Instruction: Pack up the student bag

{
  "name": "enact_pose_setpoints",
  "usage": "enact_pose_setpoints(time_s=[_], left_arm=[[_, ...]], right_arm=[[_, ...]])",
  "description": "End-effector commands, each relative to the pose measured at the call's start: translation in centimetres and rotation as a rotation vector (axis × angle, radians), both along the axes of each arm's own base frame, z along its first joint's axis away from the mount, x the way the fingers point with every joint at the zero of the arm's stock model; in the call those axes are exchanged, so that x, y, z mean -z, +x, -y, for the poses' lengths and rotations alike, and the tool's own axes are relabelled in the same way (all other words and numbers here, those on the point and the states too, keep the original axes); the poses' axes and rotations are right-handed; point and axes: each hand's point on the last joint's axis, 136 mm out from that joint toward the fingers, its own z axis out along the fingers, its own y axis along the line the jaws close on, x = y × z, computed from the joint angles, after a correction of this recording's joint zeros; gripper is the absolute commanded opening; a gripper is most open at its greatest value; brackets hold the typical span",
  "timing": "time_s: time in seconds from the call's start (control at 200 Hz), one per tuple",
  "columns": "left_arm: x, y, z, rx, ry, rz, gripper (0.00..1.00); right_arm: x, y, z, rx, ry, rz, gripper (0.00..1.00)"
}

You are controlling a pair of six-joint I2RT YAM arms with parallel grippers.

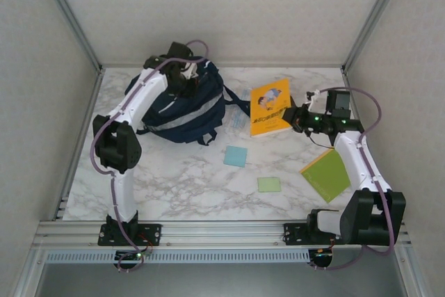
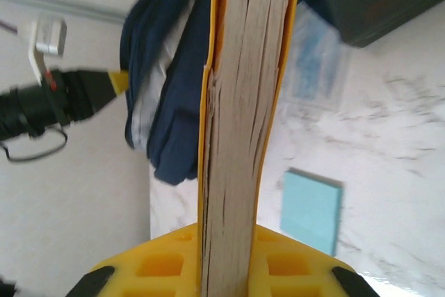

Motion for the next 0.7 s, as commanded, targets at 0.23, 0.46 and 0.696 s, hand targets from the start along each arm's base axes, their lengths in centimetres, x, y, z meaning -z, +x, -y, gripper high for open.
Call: enact_pose_setpoints(time_s=[0.23, 0.46, 0.696], left_arm=[[-8.0, 1.1, 0.2, -0.051, -0.331, 0.007, 0.00], [-10.9, 1.0, 1.5, -0.024, -0.522, 0.001, 0.00], [-13.0, 0.5, 2.4, -0.003, -0.611, 0.004, 0.00]], right_arm=[[-6.9, -1.0, -5.6, -0.265, 0.121, 0.191, 0.00], [-5.9, 0.1, -10.3, -0.352, 0.145, 0.163, 0.00], [-2.3, 3.4, -17.9, -0.436, 0.162, 0.110, 0.00]])
